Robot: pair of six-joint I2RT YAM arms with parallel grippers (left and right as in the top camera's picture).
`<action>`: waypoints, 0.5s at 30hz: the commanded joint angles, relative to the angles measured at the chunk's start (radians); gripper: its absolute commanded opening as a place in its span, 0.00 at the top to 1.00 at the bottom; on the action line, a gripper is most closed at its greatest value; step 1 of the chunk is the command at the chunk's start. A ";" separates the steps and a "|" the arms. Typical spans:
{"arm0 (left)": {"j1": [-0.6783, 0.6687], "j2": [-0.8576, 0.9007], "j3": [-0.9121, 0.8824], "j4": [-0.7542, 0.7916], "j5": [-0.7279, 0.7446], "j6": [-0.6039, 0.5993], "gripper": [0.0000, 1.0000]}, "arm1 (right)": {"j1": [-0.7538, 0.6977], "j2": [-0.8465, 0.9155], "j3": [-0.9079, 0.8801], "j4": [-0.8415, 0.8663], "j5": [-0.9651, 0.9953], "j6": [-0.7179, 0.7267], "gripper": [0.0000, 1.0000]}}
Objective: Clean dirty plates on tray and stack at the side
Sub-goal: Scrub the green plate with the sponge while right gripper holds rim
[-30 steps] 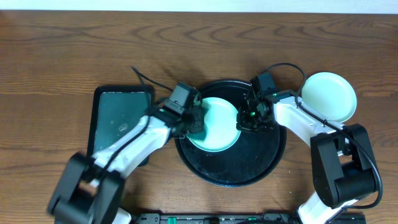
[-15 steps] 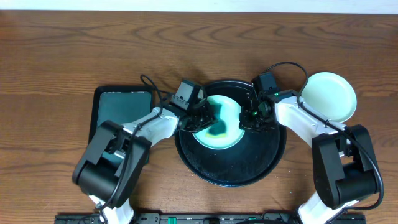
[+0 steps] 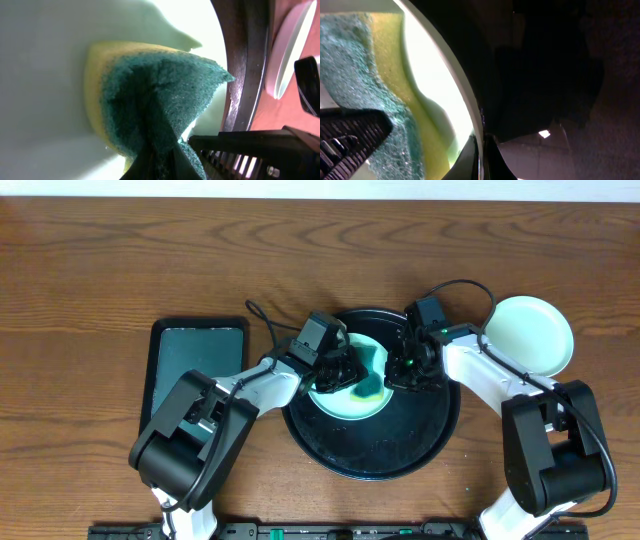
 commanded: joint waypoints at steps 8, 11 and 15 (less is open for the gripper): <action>0.129 -0.017 0.080 -0.215 -0.348 0.333 0.93 | 0.023 0.013 -0.011 -0.030 -0.022 0.003 0.99; 0.132 -0.021 0.136 -0.335 -0.461 0.406 0.93 | 0.023 0.013 -0.011 -0.030 -0.018 0.003 0.99; 0.129 -0.021 0.197 -0.486 -0.603 0.460 0.93 | 0.023 0.013 -0.011 -0.030 -0.014 -0.002 0.99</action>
